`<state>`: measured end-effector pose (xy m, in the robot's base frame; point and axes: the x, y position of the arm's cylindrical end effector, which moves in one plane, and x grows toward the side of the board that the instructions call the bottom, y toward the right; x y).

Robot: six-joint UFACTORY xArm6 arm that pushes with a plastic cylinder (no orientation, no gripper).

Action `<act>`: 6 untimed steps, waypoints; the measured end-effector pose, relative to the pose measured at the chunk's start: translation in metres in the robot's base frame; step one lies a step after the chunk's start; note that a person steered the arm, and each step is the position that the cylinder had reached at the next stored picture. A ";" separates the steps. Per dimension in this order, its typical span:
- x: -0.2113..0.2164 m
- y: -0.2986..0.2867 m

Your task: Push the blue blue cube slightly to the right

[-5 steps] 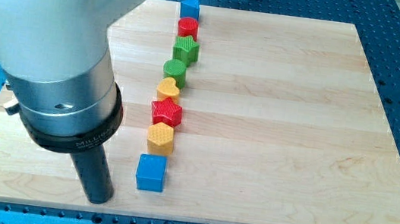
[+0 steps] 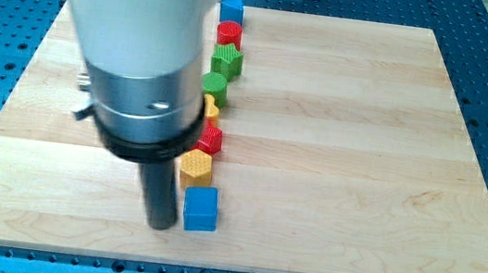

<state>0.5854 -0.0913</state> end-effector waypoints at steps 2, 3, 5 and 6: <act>-0.029 -0.067; -0.040 -0.075; 0.033 -0.111; 0.033 -0.058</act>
